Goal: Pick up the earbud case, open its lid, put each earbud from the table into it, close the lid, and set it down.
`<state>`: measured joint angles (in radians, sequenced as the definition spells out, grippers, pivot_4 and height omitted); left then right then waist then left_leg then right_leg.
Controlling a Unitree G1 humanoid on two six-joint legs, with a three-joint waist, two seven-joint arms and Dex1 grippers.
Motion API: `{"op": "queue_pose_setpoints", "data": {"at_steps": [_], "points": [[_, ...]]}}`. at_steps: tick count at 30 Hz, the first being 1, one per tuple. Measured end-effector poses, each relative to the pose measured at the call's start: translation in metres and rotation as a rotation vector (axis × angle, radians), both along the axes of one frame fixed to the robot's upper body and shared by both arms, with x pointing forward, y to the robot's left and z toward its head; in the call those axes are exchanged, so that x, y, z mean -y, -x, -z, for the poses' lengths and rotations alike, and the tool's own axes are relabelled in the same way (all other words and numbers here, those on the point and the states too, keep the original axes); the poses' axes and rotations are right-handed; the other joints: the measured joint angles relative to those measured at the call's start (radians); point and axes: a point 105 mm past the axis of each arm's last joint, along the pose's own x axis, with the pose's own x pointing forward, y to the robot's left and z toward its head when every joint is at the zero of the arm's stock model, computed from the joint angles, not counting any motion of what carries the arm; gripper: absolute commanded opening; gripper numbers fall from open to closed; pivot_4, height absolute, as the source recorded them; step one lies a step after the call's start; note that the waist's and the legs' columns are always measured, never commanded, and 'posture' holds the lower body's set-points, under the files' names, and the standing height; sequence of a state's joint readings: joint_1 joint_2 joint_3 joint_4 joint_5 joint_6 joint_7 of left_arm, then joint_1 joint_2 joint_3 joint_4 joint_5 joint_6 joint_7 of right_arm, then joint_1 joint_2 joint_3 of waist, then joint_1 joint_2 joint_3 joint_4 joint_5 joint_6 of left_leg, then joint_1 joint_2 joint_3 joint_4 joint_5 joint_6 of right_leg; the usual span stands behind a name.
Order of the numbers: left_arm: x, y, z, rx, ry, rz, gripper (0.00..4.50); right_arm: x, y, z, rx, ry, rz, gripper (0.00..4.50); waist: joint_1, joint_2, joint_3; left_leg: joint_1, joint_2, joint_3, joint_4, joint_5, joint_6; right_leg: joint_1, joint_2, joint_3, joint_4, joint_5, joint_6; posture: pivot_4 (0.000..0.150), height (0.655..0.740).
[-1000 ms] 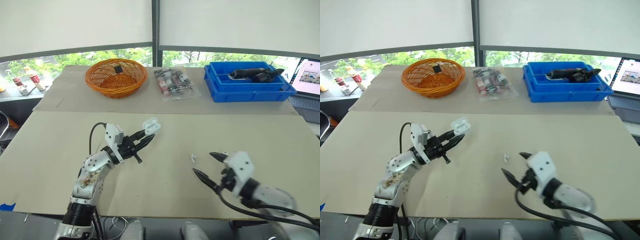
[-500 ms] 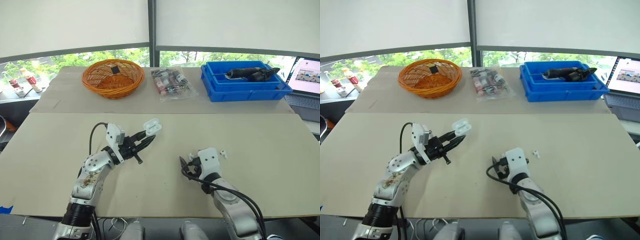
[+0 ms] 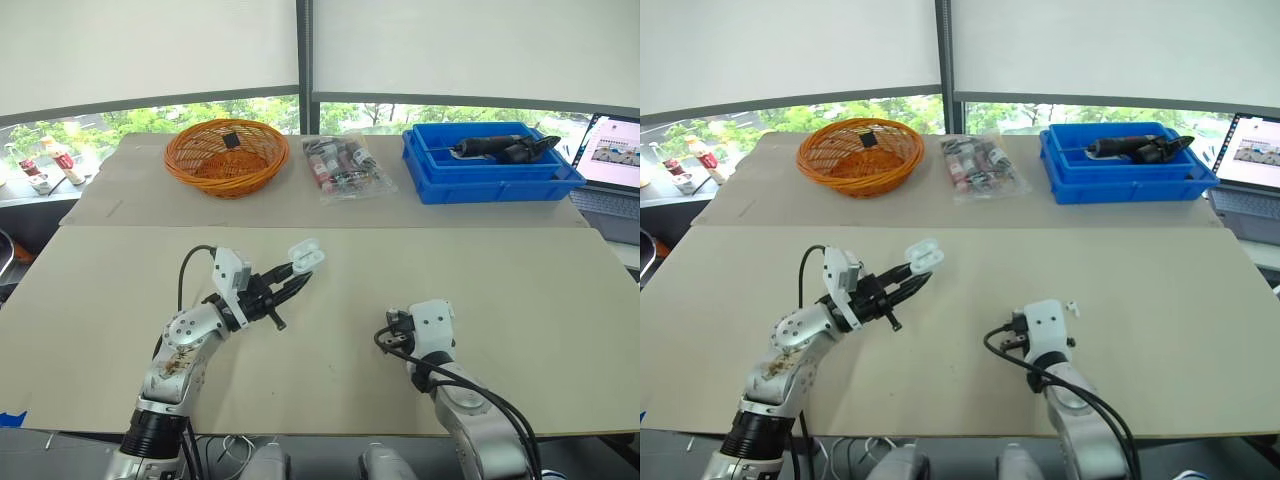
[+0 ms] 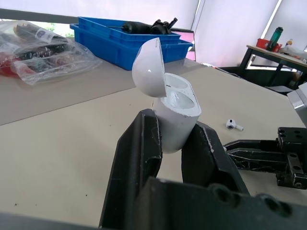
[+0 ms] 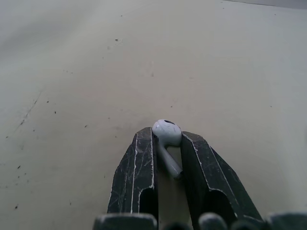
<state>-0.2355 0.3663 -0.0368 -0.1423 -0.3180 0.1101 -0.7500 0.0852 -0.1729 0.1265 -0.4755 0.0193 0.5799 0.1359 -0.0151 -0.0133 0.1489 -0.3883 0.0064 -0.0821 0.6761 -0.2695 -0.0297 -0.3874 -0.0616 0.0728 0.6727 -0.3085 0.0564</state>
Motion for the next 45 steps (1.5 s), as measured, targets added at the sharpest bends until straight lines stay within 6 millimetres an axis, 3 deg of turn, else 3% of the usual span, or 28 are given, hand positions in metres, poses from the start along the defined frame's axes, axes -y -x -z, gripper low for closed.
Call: {"op": "queue_pose_setpoints", "data": {"at_steps": [6,11,14,17,20,24,34,36,42,45], "points": [[0.0,0.005,0.001,0.002,0.001,-0.007,0.56,0.008,0.005,-0.005,-0.02,0.117,-0.244,0.35,0.0,0.0,0.0,0.0,0.0,0.0,0.0,0.0,0.0,0.001,0.0,0.0,-0.001,0.0,0.0,0.15,0.74],[0.0,0.011,0.003,-0.003,-0.002,-0.011,0.56,0.017,0.036,-0.005,-0.084,0.22,-0.593,0.35,0.002,0.0,0.0,-0.001,0.0,0.0,0.001,-0.001,0.001,0.001,0.0,0.0,-0.003,0.0,0.0,0.15,0.74],[-0.003,0.018,0.01,-0.039,-0.017,-0.02,0.56,0.05,0.067,-0.003,-0.161,0.404,-0.915,0.35,0.002,0.0,0.001,0.0,0.0,0.002,0.001,-0.001,0.002,0.006,0.0,0.0,-0.009,0.0,0.0,0.15,0.74],[-0.002,0.024,0.011,-0.05,-0.019,-0.017,0.56,0.084,0.074,-0.005,-0.228,0.537,-1.064,0.35,0.001,-0.001,0.001,0.011,0.001,0.002,0.0,-0.003,0.005,0.017,0.0,0.0,-0.011,0.0,0.0,0.15,0.74],[-0.001,0.026,0.009,-0.045,-0.026,-0.011,0.56,0.107,0.067,-0.008,-0.249,0.616,-1.117,0.35,0.002,-0.001,0.002,0.015,0.001,0.002,0.0,-0.004,0.006,0.021,0.0,0.0,-0.014,0.0,0.0,0.15,0.74],[-0.002,0.027,0.009,-0.056,-0.031,-0.011,0.56,0.118,0.055,-0.012,-0.249,0.641,-1.115,0.35,0.002,-0.001,0.002,0.014,0.001,0.002,0.0,-0.004,0.006,0.021,0.0,0.0,-0.015,0.0,0.0,0.15,0.74],[0.003,0.026,0.01,-0.064,-0.018,-0.009,0.56,0.115,0.049,-0.013,-0.299,0.628,-1.102,0.35,0.003,-0.001,0.002,0.014,0.002,0.002,0.0,-0.004,0.006,0.021,0.0,0.0,-0.014,0.0,0.0,0.15,0.74],[0.005,0.026,0.009,-0.064,-0.015,-0.003,0.56,0.112,0.049,-0.013,-0.308,0.614,-1.097,1.44,0.002,-0.001,0.002,0.014,0.002,0.002,0.0,-0.004,0.006,0.021,0.0,0.0,-0.014,0.0,0.0,0.15,0.74],[0.007,0.026,0.009,-0.063,-0.006,-0.004,0.56,0.108,0.046,-0.013,-0.319,0.602,-1.083,3.38,0.003,-0.001,0.001,0.014,0.002,0.002,0.0,-0.004,0.006,0.021,0.0,0.0,-0.014,0.0,0.0,0.15,0.74],[0.007,0.026,0.009,-0.063,-0.006,-0.006,0.56,0.108,0.044,-0.015,-0.31,0.61,-1.073,3.43,0.007,-0.001,0.001,0.014,0.002,0.002,0.0,-0.004,0.006,0.021,0.0,0.0,-0.014,0.0,0.0,0.15,0.74]]}}
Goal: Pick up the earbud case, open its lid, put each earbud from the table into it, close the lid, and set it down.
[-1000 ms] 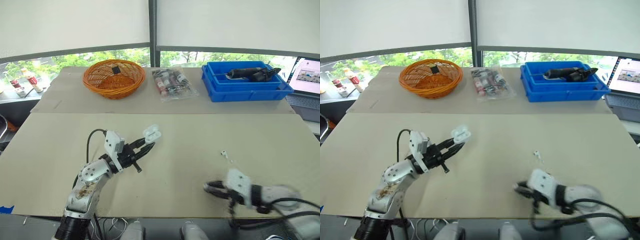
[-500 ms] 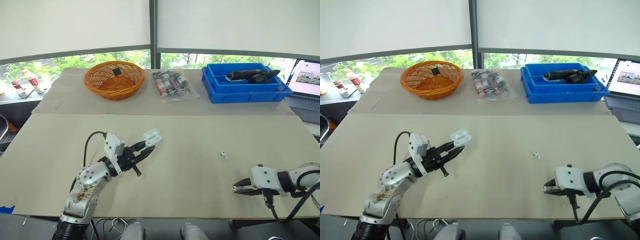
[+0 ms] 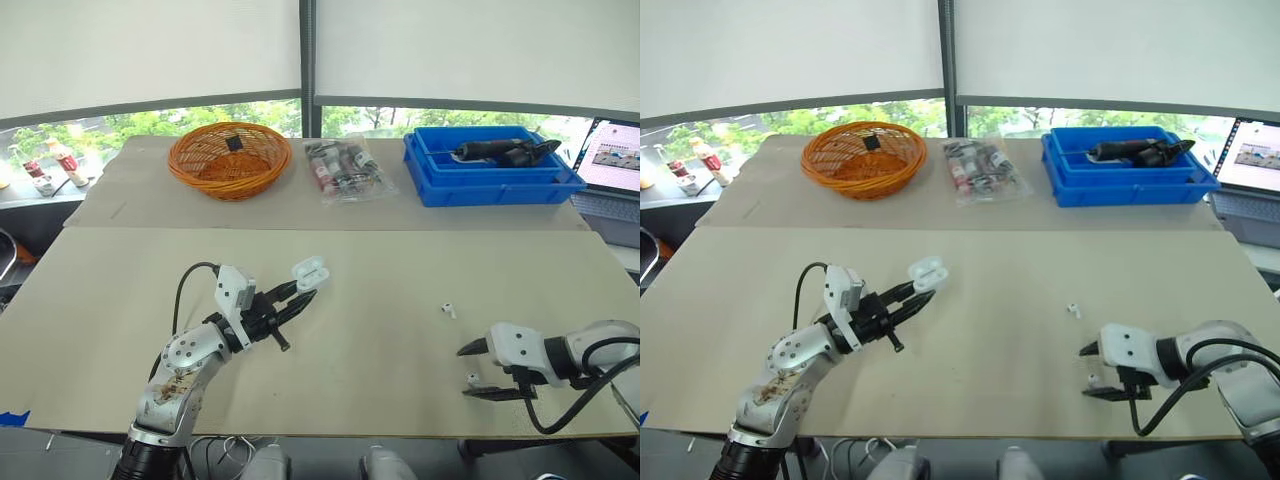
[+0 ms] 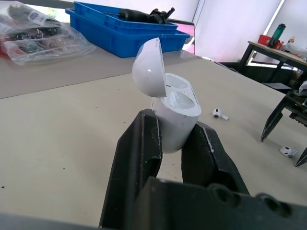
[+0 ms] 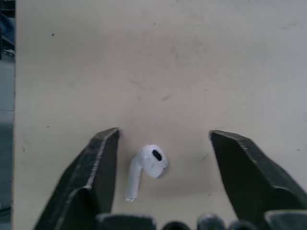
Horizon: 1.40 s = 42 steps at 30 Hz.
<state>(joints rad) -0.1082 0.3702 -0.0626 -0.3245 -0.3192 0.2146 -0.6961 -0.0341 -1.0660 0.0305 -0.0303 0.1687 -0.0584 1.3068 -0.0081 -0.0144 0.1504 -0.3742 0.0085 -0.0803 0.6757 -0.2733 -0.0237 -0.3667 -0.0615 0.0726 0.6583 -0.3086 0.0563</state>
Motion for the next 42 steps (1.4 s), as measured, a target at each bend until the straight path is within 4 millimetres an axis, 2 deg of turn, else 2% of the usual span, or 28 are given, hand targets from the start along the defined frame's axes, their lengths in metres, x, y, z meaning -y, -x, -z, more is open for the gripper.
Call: {"op": "queue_pose_setpoints", "data": {"at_steps": [5,10,12,15,19,22,38,42], "points": [[0.0,0.0,0.0,-0.001,0.002,-0.002,0.56,-0.005,0.008,-0.005,-0.056,0.004,0.014,3.43,-0.001,0.002,0.0,-0.002,0.0,0.0,0.0,0.0,0.0,-0.001,0.0,0.0,0.0,0.0,0.0,0.15,0.74],[0.001,0.0,0.002,-0.007,0.004,-0.004,0.56,-0.009,0.017,-0.033,-0.053,0.105,0.12,3.43,0.005,0.004,0.0,-0.004,0.0,-0.001,0.001,0.0,0.0,-0.003,0.0,0.0,0.001,0.0,0.0,0.15,0.74],[0.001,0.0,0.002,-0.008,0.005,-0.002,0.56,-0.014,0.017,-0.037,-0.05,0.102,0.205,3.43,0.007,0.004,0.0,-0.004,0.0,-0.001,0.001,0.0,0.0,-0.003,0.0,0.0,0.0,0.0,0.0,0.15,0.74],[0.002,0.0,0.002,-0.01,0.008,-0.001,0.56,-0.016,0.021,-0.032,-0.08,0.109,0.355,3.43,0.012,0.004,0.0,-0.005,-0.001,-0.001,0.001,0.0,0.0,-0.003,0.0,0.0,0.0,0.0,0.0,0.15,0.74],[0.003,0.0,0.005,-0.019,0.007,0.003,0.56,-0.009,0.028,-0.016,-0.11,0.156,0.472,3.43,0.02,0.004,0.0,-0.006,-0.002,0.0,0.002,0.0,0.0,-0.003,-0.001,0.0,-0.001,0.0,0.0,0.15,0.74],[0.005,0.0,0.006,-0.022,0.008,0.009,0.56,-0.009,0.027,-0.009,-0.099,0.185,0.483,3.43,0.018,0.004,0.0,-0.005,-0.001,0.0,0.002,0.0,0.0,-0.003,-0.001,0.0,0.0,0.0,0.0,0.15,0.74],[0.01,0.001,0.006,-0.015,0.017,0.02,0.56,-0.005,0.01,-0.008,-0.122,0.187,0.454,3.43,0.005,0.001,0.001,-0.005,-0.001,0.0,0.002,0.0,0.0,-0.003,0.0,0.0,-0.001,0.0,0.0,0.15,0.74],[0.01,0.001,0.006,-0.014,0.017,0.017,0.56,-0.004,0.012,-0.006,-0.146,0.193,0.444,2.27,0.009,0.001,0.001,-0.005,-0.001,0.0,0.002,0.0,0.0,-0.003,0.0,0.0,-0.001,0.0,0.0,0.15,0.74]]}}
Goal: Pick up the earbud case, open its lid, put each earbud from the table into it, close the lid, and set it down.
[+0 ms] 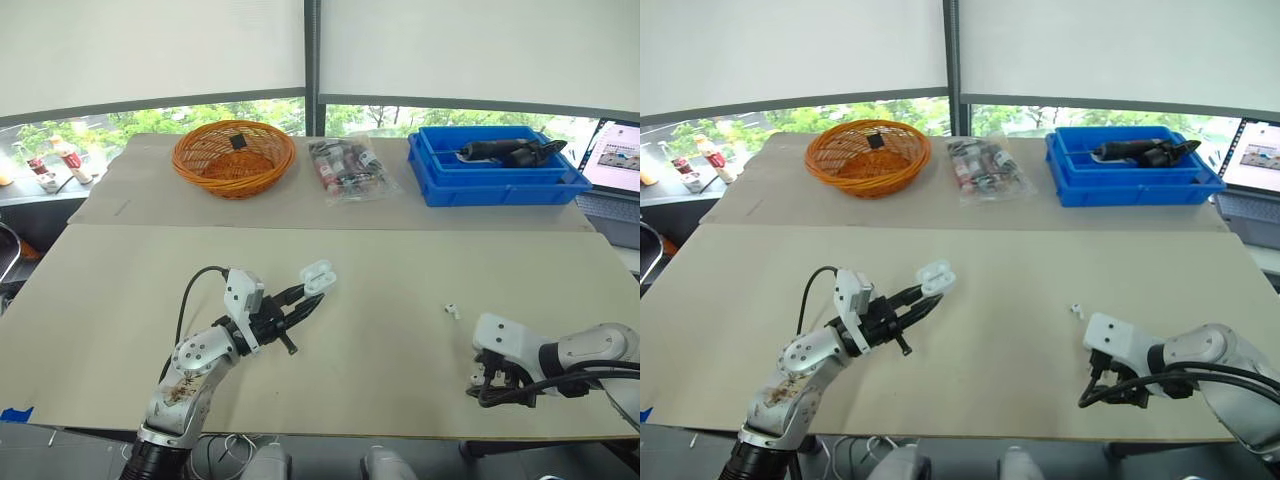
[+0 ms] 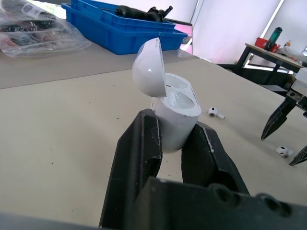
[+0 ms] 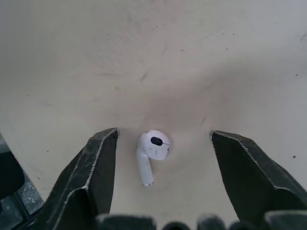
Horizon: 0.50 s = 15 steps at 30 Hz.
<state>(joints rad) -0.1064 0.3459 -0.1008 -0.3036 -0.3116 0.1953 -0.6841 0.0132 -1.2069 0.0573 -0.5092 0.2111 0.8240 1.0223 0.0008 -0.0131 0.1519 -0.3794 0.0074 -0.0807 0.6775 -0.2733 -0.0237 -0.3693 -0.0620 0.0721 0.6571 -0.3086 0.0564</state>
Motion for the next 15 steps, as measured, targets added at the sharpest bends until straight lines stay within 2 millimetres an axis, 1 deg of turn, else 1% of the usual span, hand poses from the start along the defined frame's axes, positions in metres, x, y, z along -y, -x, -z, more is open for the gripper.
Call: {"op": "queue_pose_setpoints", "data": {"at_steps": [5,6,13,15], "points": [[-0.0001,-0.0002,0.0005,-0.002,0.0,-0.001,0.56,-0.0005,0.0006,-0.0008,-0.001,0.002,-0.008,0.54,0.001,0.0,0.0,0.0,0.0,0.0,0.0,0.0,0.0,0.0,0.0,0.0,0.0,0.0,0.0,0.15,0.74],[-0.0003,-0.0004,0.0011,-0.004,0.0,-0.001,0.56,-0.0007,0.0007,-0.001,-0.002,0.002,-0.01,0.36,0.001,0.0,0.0,0.0,0.0,0.0,0.0,0.0,0.0,0.0,0.0,0.0,0.0,0.0,0.0,0.15,0.74],[-0.0007,-0.0014,0.0021,-0.001,0.001,0.0,0.56,-0.0029,0.0009,-0.0026,-0.009,-0.009,-0.009,0.36,0.001,0.0,0.0,0.0,0.0,0.0,0.0,0.0,0.0,0.0,0.0,0.0,0.0,0.0,0.0,0.15,0.74],[-0.0009,-0.0022,0.0027,-0.003,0.001,-0.001,0.56,-0.008,-0.002,-0.0077,0.001,-0.033,-0.02,0.36,0.0,0.0,0.0,0.0,0.0,0.0,0.0,0.0,0.0,-0.001,0.0,0.0,0.0,0.0,0.0,0.15,0.74]]}}
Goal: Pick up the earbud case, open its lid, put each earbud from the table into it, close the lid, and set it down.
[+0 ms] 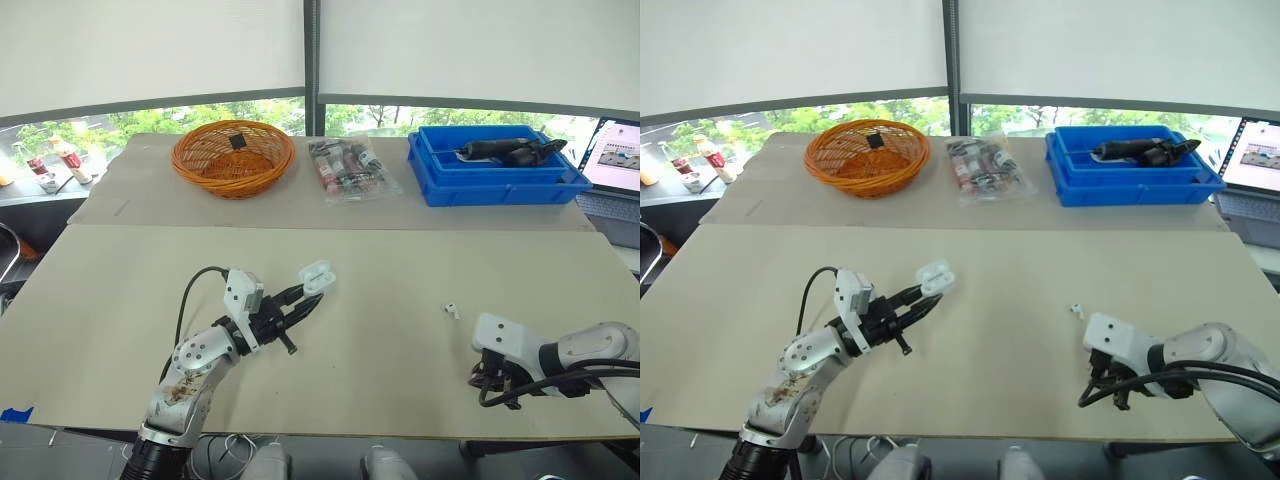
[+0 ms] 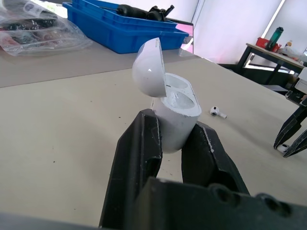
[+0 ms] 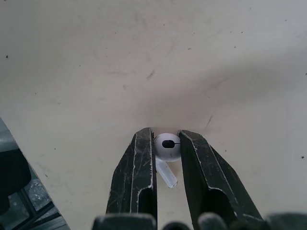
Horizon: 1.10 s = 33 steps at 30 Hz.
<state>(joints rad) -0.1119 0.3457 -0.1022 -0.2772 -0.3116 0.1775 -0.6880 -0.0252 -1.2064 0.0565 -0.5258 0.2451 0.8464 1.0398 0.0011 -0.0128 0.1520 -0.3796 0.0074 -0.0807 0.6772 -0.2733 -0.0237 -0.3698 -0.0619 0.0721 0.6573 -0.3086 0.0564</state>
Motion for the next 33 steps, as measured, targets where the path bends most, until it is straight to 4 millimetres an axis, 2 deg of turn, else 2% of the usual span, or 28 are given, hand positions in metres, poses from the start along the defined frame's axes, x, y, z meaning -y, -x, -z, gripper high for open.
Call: {"op": "queue_pose_setpoints", "data": {"at_steps": [5,8,11,14,17,22,27,33], "points": [[0.002,-0.002,-0.003,0.008,0.009,0.002,0.56,-0.027,-0.018,-0.03,0.104,-0.132,-0.032,0.36,-0.004,0.0,0.0,0.0,0.0,0.0,-0.001,0.0,0.0,-0.001,0.0,0.0,0.0,0.0,0.0,0.15,0.74],[0.003,-0.006,-0.006,0.018,0.019,0.005,0.56,-0.066,-0.037,-0.068,0.227,-0.389,-0.05,0.36,-0.012,-0.001,0.001,-0.001,0.0,-0.001,-0.001,0.0,0.0,-0.001,0.001,0.0,0.001,0.0,0.0,0.15,0.74],[0.006,-0.008,-0.012,0.037,0.027,0.009,0.56,-0.104,-0.046,-0.104,0.321,-0.7,-0.05,0.36,-0.012,-0.002,0.001,-0.003,0.001,-0.002,-0.001,0.0,0.0,-0.003,0.001,-0.002,0.001,0.0,0.0,0.15,0.74],[0.009,-0.012,-0.019,0.048,0.047,0.011,0.56,-0.135,-0.049,-0.126,0.364,-0.986,-0.026,0.36,-0.006,-0.002,0.001,-0.009,-0.001,-0.003,0.001,0.001,-0.001,-0.011,-0.001,-0.001,0.007,0.0,0.0,0.15,0.74],[0.011,-0.015,-0.022,0.04,0.058,0.008,0.56,-0.147,-0.052,-0.136,0.391,-1.17,0.038,0.36,-0.006,-0.002,0.001,-0.013,-0.003,-0.002,0.001,0.003,-0.004,-0.019,-0.003,-0.001,0.012,0.0,0.0,0.15,0.74],[0.015,-0.019,-0.028,0.022,0.096,0.016,0.56,-0.163,-0.048,-0.135,0.39,-1.288,0.07,0.36,-0.015,-0.001,0.001,-0.012,-0.004,-0.002,0.0,0.003,-0.004,-0.019,-0.004,-0.001,0.014,0.0,0.0,0.15,0.74],[0.02,-0.02,-0.035,0.018,0.118,0.036,0.56,-0.187,-0.045,-0.122,0.412,-1.331,0.084,0.36,-0.027,-0.001,0.001,-0.011,-0.004,-0.002,-0.001,0.003,-0.004,-0.02,-0.004,-0.001,0.015,0.0,0.0,0.15,0.74],[0.02,-0.02,-0.034,-0.005,0.124,0.043,0.56,-0.192,-0.057,-0.113,0.486,-1.339,0.144,0.36,-0.028,-0.001,0.001,-0.011,-0.004,-0.002,0.0,0.003,-0.005,-0.02,-0.004,-0.001,0.016,0.0,0.0,0.15,0.74]]}}
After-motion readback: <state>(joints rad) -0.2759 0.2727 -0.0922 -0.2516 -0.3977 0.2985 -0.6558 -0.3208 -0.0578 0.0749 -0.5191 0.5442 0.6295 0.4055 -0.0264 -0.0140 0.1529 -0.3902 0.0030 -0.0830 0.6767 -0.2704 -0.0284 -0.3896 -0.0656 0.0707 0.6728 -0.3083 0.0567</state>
